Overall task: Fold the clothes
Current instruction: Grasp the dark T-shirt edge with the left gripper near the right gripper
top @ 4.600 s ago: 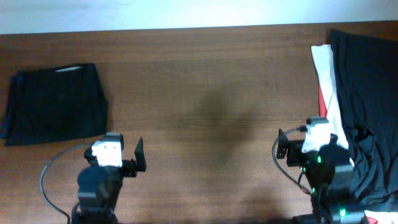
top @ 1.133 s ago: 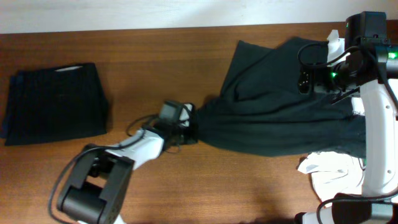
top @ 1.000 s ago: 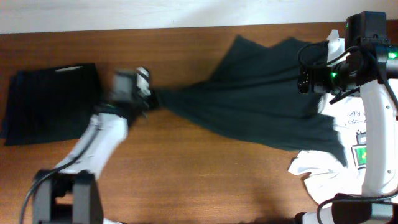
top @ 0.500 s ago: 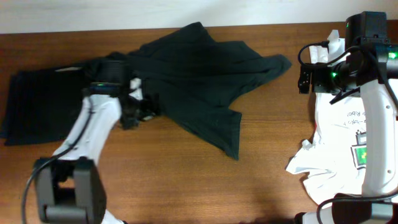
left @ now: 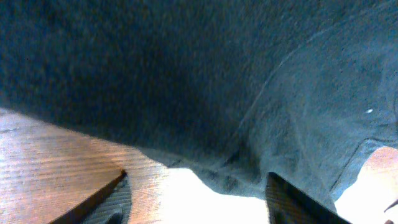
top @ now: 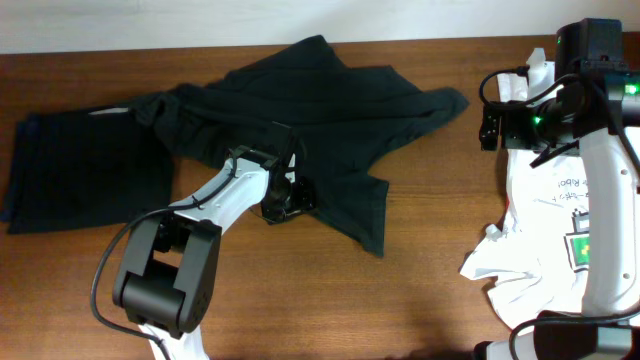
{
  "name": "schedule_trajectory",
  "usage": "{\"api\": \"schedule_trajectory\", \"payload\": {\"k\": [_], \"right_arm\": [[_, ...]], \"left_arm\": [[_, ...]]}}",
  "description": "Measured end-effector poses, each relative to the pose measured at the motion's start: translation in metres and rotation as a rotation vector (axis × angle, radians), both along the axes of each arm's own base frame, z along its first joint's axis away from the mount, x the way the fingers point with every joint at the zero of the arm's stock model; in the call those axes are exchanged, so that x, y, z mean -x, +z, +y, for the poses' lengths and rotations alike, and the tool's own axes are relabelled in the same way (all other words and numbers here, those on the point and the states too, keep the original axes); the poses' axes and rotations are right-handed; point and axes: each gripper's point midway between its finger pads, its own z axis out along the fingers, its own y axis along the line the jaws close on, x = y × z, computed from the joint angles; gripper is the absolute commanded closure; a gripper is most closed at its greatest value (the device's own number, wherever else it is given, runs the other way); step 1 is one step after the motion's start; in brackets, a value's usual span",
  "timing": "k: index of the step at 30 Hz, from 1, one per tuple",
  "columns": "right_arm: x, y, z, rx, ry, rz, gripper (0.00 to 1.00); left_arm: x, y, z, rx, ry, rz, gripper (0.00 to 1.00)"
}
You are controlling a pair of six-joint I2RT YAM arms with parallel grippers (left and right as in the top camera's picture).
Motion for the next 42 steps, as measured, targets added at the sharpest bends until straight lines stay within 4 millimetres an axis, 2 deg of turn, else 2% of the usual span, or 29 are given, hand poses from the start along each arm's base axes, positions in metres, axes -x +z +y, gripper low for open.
{"api": "schedule_trajectory", "payload": {"k": [1,4,8,11,15,22,24,29,30,31,33,34,37,39,40,41,42], "right_arm": [[0.0,0.0,0.0,0.0,0.0,0.001,0.01],[0.001,0.0,0.0,0.0,0.0,0.003,0.01],[0.001,0.0,0.0,0.0,0.0,0.002,0.01],[0.001,0.0,0.0,0.0,0.0,0.003,0.01],[0.001,-0.001,0.0,-0.001,0.0,0.006,0.01],[0.002,-0.001,0.0,-0.001,0.0,0.007,0.01],[0.002,-0.001,0.0,-0.001,-0.001,0.007,0.01],[0.002,-0.001,0.0,-0.001,0.0,0.007,0.02],[0.002,-0.001,0.0,-0.001,0.0,0.007,0.01],[0.002,-0.001,0.0,-0.001,0.0,0.007,0.01],[0.002,-0.001,0.0,-0.001,-0.001,0.007,0.01],[0.002,-0.001,0.0,-0.001,-0.001,0.007,0.01],[0.002,-0.001,0.0,-0.001,0.0,0.008,0.01],[0.002,-0.001,0.0,-0.001,0.0,0.01,0.01],[0.002,-0.001,0.0,-0.001,0.0,0.011,0.01],[0.003,-0.001,0.0,-0.001,0.0,0.011,0.01],[0.002,-0.001,0.0,-0.001,0.0,0.01,0.01]], "left_arm": [[0.0,-0.001,0.0,-0.001,0.004,0.001,0.49],[0.004,-0.003,-0.003,-0.006,-0.003,0.014,0.49],[0.015,-0.003,-0.024,-0.007,-0.068,0.003,0.49],[0.017,-0.004,-0.028,-0.042,-0.08,-0.018,0.5],[0.015,-0.006,-0.025,-0.082,-0.076,-0.035,0.6],[0.01,-0.008,-0.008,-0.185,-0.059,-0.064,0.6],[0.008,-0.008,-0.007,-0.196,-0.057,-0.073,0.63],[-0.004,-0.008,-0.008,-0.199,-0.047,-0.127,0.63],[-0.006,-0.007,-0.009,-0.194,-0.046,-0.133,0.67],[-0.007,-0.007,-0.01,-0.191,-0.043,-0.135,0.74],[-0.007,-0.008,-0.011,-0.19,-0.034,-0.136,0.96],[-0.008,-0.008,-0.012,-0.19,-0.038,-0.138,0.99],[0.001,-0.01,-0.011,-0.203,-0.044,-0.107,0.99],[0.023,-0.01,0.001,-0.257,-0.058,-0.01,1.0],[0.035,-0.01,0.01,-0.294,-0.064,0.04,1.0],[0.057,-0.01,0.029,-0.379,-0.077,0.127,0.99],[0.067,-0.009,0.041,-0.429,-0.083,0.166,1.0]]}}
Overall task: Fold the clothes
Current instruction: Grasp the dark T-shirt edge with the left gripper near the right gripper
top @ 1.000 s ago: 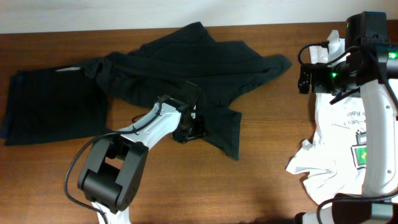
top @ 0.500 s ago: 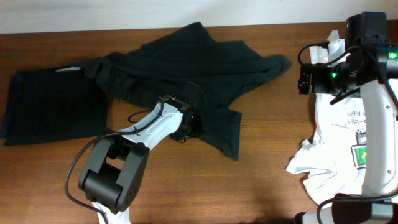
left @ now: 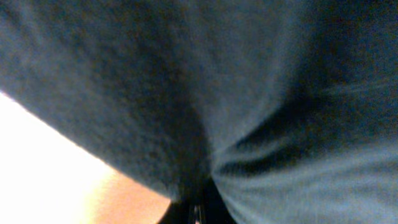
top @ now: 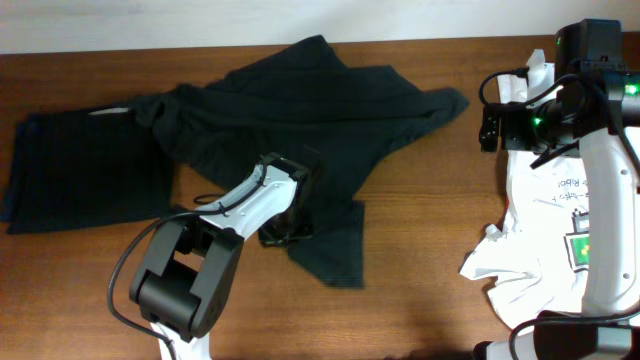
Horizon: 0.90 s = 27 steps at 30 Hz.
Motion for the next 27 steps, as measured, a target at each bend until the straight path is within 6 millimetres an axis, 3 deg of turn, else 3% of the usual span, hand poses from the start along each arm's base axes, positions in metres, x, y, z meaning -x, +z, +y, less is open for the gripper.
{"api": "schedule_trajectory", "payload": {"k": [3,7,11,16,19,23,27], "right_arm": [[0.0,0.0,0.0,0.0,0.0,0.001,0.01],[0.005,-0.002,-0.001,0.007,-0.003,0.021,0.01],[0.001,-0.018,-0.003,0.0,-0.036,0.036,0.01],[-0.016,-0.103,0.004,-0.063,-0.063,0.102,0.01],[-0.036,-0.152,0.004,-0.08,-0.077,0.073,0.0],[-0.059,-0.184,0.002,-0.095,-0.106,0.005,0.02],[-0.066,-0.229,0.012,-0.166,-0.12,0.069,0.07]], "left_arm": [[0.021,0.0,0.04,-0.158,0.007,0.096,0.99],[0.01,0.002,0.085,-0.216,0.12,0.108,0.99],[0.005,0.002,0.109,-0.224,0.192,0.11,0.99],[-0.015,0.023,0.116,-0.166,0.204,-0.006,0.99],[-0.022,0.037,0.131,-0.148,0.263,-0.056,1.0],[-0.027,0.051,0.158,-0.135,0.34,-0.095,1.0],[-0.028,0.054,0.161,-0.128,0.356,-0.106,1.0]]}}
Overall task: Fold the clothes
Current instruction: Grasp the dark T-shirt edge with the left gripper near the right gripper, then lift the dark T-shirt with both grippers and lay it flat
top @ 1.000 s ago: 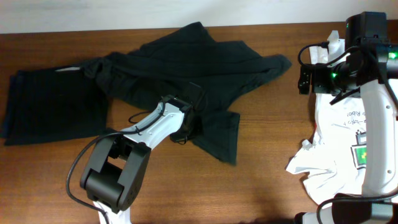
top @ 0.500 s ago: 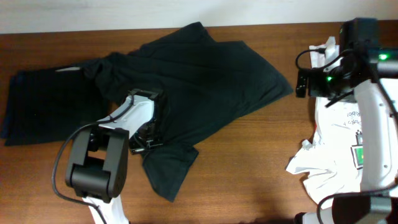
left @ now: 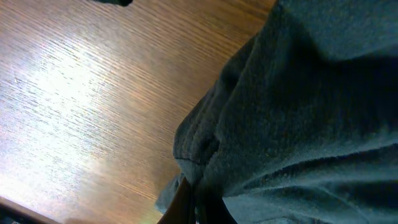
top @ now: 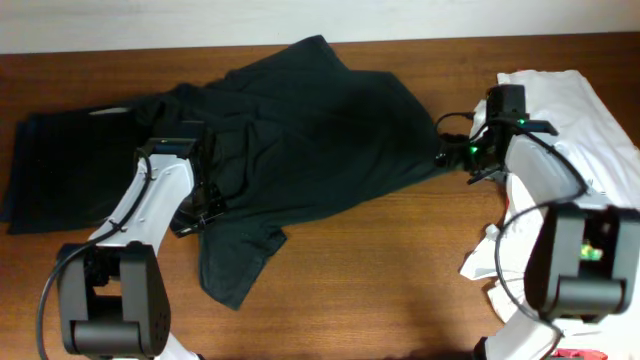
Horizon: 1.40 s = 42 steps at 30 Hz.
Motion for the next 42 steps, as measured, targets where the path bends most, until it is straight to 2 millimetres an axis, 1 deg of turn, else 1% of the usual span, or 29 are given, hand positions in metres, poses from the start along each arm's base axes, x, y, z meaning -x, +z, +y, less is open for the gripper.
{"api": "schedule_trajectory", "payload": {"k": [2,4,6,8,10,11,12,13,15,17,19,20,21,22,23,24,25,26,27,30,31,32,34,35,36,38,40,41,42], "right_arm": [[0.001,-0.029,0.007,-0.047,-0.003,0.054,0.1],[-0.007,-0.031,0.011,-0.072,0.001,0.031,0.16],[-0.02,-0.03,0.012,-0.087,0.006,-0.014,0.28],[-0.026,-0.03,0.014,-0.098,0.01,-0.035,0.46],[-0.025,-0.032,0.015,-0.104,0.012,-0.03,0.6],[-0.025,-0.034,0.016,-0.108,0.01,-0.026,0.72],[-0.024,-0.035,0.016,-0.111,0.008,-0.023,0.92],[-0.023,-0.036,0.017,-0.118,0.007,-0.016,0.96],[-0.019,-0.039,0.018,-0.124,0.003,0.006,0.96],[-0.005,-0.039,0.018,-0.136,-0.005,0.076,0.96],[0.009,-0.028,0.016,-0.143,-0.018,0.145,0.96],[0.0,0.01,0.006,-0.135,-0.03,0.097,0.96],[-0.009,0.043,-0.001,-0.124,-0.029,0.03,0.96],[-0.013,0.096,-0.007,-0.107,-0.037,-0.05,0.96],[-0.01,0.143,-0.013,-0.072,-0.043,-0.119,0.96],[-0.006,0.177,-0.017,-0.043,-0.05,-0.177,0.96],[0.008,0.238,-0.024,0.01,-0.066,-0.285,0.96],[0.023,0.281,-0.029,0.043,-0.084,-0.369,0.96],[0.032,0.3,-0.031,0.057,-0.094,-0.399,0.96],[0.048,0.339,-0.033,0.076,-0.108,-0.465,0.96],[0.056,0.363,-0.031,0.084,-0.107,-0.522,0.96],[0.064,0.381,-0.03,0.09,-0.107,-0.559,0.96],[0.085,0.427,-0.028,0.122,-0.115,-0.68,0.96],[0.094,0.442,-0.028,0.139,-0.123,-0.721,0.96],[0.109,0.464,-0.029,0.166,-0.137,-0.792,0.96],[0.126,0.489,-0.029,0.195,-0.153,-0.876,0.96],[0.135,0.498,-0.03,0.212,-0.166,-0.904,0.96],[0.134,0.498,-0.031,0.217,-0.169,-0.905,0.96],[0.12,0.489,-0.034,0.212,-0.167,-0.87,0.96]], "left_arm": [[-0.001,0.0,0.0,0.0,0.0,-0.005,1.0],[-0.003,0.0,0.0,0.001,0.0,-0.013,1.0],[-0.005,0.0,0.0,0.002,0.0,-0.019,1.0],[-0.005,0.0,0.0,0.002,0.0,-0.022,1.0],[-0.005,0.0,0.0,0.002,0.0,-0.023,1.0],[-0.006,0.0,0.0,0.002,0.0,-0.024,0.99],[-0.006,0.0,0.0,0.002,0.0,-0.024,1.0],[-0.006,0.0,0.0,0.003,0.0,-0.024,1.0],[-0.006,0.0,0.0,0.002,0.0,-0.023,1.0],[-0.006,0.0,0.0,0.003,-0.001,-0.023,1.0],[-0.006,0.0,-0.004,0.024,-0.038,-0.019,1.0],[-0.012,0.004,-0.008,0.053,-0.078,-0.032,1.0],[-0.024,0.017,-0.014,0.082,-0.12,-0.078,1.0],[-0.039,0.04,-0.018,0.102,-0.156,-0.151,1.0],[-0.045,0.058,-0.02,0.109,-0.176,-0.193,1.0],[-0.049,0.079,-0.02,0.113,-0.186,-0.238,1.0],[-0.052,0.109,-0.02,0.116,-0.199,-0.305,1.0],[-0.052,0.137,-0.017,0.116,-0.198,-0.373,1.0],[-0.05,0.169,-0.012,0.12,-0.193,-0.452,1.0],[-0.05,0.228,0.004,0.163,-0.179,-0.606,1.0],[-0.05,0.261,0.014,0.17,-0.163,-0.705,1.0],[-0.045,0.295,0.02,0.181,-0.16,-0.809,1.0],[-0.031,0.346,0.026,0.181,-0.162,-0.961,1.0],[-0.022,0.371,0.028,0.17,-0.167,-1.036,1.0],[-0.013,0.397,0.029,0.153,-0.173,-1.111,1.0],[0.0,0.425,0.029,0.127,-0.184,-1.198,1.0],[0.008,0.445,0.027,0.113,-0.202,-1.264,1.0],[0.009,0.448,0.025,0.12,-0.209,-1.274,1.0],[0.004,0.446,0.023,0.141,-0.217,-1.266,1.0]]}}
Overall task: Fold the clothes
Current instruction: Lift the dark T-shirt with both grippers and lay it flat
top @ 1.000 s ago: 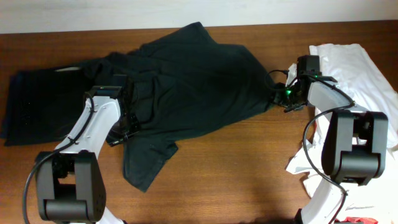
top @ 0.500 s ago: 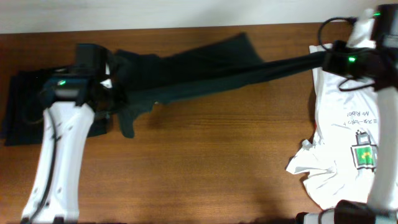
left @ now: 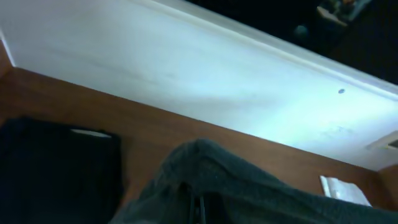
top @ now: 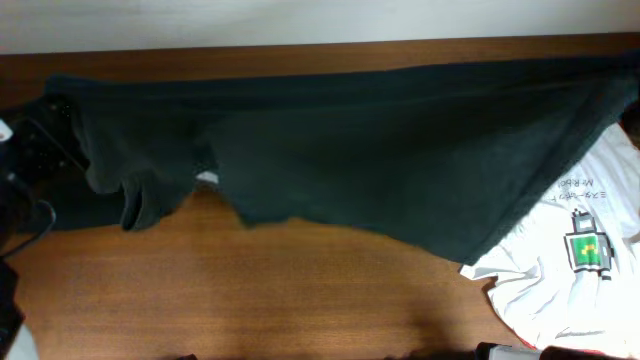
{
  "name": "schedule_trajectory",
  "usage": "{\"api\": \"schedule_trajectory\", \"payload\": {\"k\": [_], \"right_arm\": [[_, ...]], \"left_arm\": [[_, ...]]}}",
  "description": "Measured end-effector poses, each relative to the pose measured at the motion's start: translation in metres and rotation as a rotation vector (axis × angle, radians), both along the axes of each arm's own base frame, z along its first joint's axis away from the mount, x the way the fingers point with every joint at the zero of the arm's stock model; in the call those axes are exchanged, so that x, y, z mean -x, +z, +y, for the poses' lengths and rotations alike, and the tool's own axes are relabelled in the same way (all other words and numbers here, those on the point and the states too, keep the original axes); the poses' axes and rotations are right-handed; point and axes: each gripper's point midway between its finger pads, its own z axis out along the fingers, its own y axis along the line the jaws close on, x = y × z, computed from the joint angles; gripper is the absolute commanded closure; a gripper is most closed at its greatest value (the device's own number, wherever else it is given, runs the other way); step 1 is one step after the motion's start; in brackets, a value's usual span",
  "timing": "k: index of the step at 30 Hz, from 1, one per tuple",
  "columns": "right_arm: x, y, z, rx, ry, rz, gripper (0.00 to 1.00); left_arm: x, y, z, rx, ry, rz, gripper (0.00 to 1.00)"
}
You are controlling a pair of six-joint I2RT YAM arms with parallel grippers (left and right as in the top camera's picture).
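A dark green garment (top: 380, 150) hangs stretched across the whole width of the table, from the far left to the top right corner. My left gripper (left: 198, 210) is shut on a bunched edge of it, and in the overhead view it sits at the garment's left end (top: 55, 115). The garment's right end runs off the frame at the top right. My right gripper is out of view. In the left wrist view the cloth (left: 249, 186) fills the bottom of the frame.
A white printed T-shirt (top: 570, 250) lies crumpled at the right, partly under the stretched garment. A folded dark garment (left: 56, 162) lies on the table at the far left. The wooden table's front half (top: 300, 300) is bare. A white wall (left: 186, 68) runs behind the table.
The garment lay crumpled on the table, with my left gripper shut on its lower left edge. Now it is lifted and spread wide, the left gripper is at the far left, and the right arm has left the frame.
My left gripper stood open at the lower edge of the crumpled garment. Then it was shut on that edge. Later it held the edge further left while my right gripper reached the garment's right end. Now the garment is stretched out across the table.
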Motion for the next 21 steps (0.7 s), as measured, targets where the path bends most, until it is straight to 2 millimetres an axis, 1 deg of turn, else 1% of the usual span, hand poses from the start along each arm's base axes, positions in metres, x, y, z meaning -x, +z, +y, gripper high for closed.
{"api": "schedule_trajectory", "payload": {"k": [1,2,5,6,7,8,9,10,11,12,13,14,15,16,17,18,19,20,21], "right_arm": [[-0.016,-0.011,-0.003,-0.01,0.004,0.038,0.96],[-0.038,-0.028,-0.005,-0.026,0.015,0.093,0.96],[-0.104,-0.083,-0.016,-0.064,0.032,0.233,0.96],[-0.134,-0.106,-0.021,-0.076,0.038,0.271,0.96],[-0.154,-0.119,-0.024,-0.08,0.043,0.279,0.96],[-0.173,-0.13,-0.026,-0.083,0.048,0.279,0.96],[-0.185,-0.133,-0.028,-0.081,0.053,0.263,0.96],[-0.197,-0.128,-0.029,-0.079,0.056,0.22,0.96],[-0.202,-0.115,-0.029,-0.08,0.055,0.163,0.96],[-0.204,-0.104,-0.03,-0.086,0.049,0.121,0.96],[-0.198,-0.09,-0.031,-0.091,0.042,0.087,0.96],[-0.19,-0.08,-0.034,-0.096,0.032,0.065,0.96],[-0.177,-0.072,-0.039,-0.1,0.018,0.057,0.96],[-0.162,-0.065,-0.044,-0.098,0.005,0.059,0.96],[-0.153,-0.063,-0.046,-0.088,0.0,0.069,0.96],[-0.128,-0.068,-0.047,-0.075,-0.008,0.13,0.96],[-0.116,-0.075,-0.048,-0.068,-0.012,0.174,0.96],[-0.104,-0.088,-0.048,-0.071,-0.019,0.246,0.96],[-0.092,-0.109,-0.047,-0.084,-0.026,0.343,0.96]], "left_arm": [[-0.01,-0.006,-0.001,0.015,-0.021,0.021,1.0],[-0.028,-0.016,-0.001,0.032,-0.045,0.053,1.0],[-0.099,-0.056,-0.004,0.067,-0.116,0.138,1.0],[-0.131,-0.074,-0.006,0.074,-0.143,0.158,1.0],[-0.163,-0.093,-0.008,0.077,-0.163,0.166,1.0],[-0.196,-0.106,-0.009,0.07,-0.182,0.14,1.0],[-0.217,-0.111,-0.01,0.063,-0.194,0.103,1.0],[-0.24,-0.112,-0.011,0.064,-0.201,0.048,1.0],[-0.25,-0.098,-0.01,0.061,-0.201,-0.025,1.0],[-0.254,-0.082,-0.01,0.055,-0.199,-0.085,1.0],[-0.253,-0.066,-0.01,0.054,-0.198,-0.122,1.0],[-0.247,-0.041,-0.011,0.048,-0.2,-0.169,1.0],[-0.235,-0.021,-0.013,0.049,-0.204,-0.184,1.0],[-0.219,-0.007,-0.016,0.052,-0.208,-0.178,1.0],[-0.209,-0.006,-0.018,0.054,-0.212,-0.153,1.0],[-0.186,-0.01,-0.022,0.069,-0.211,-0.077,1.0],[-0.161,-0.02,-0.024,0.087,-0.207,0.012,1.0],[-0.145,-0.034,-0.024,0.105,-0.197,0.097,1.0],[-0.127,-0.061,-0.025,0.128,-0.187,0.229,1.0]]}}
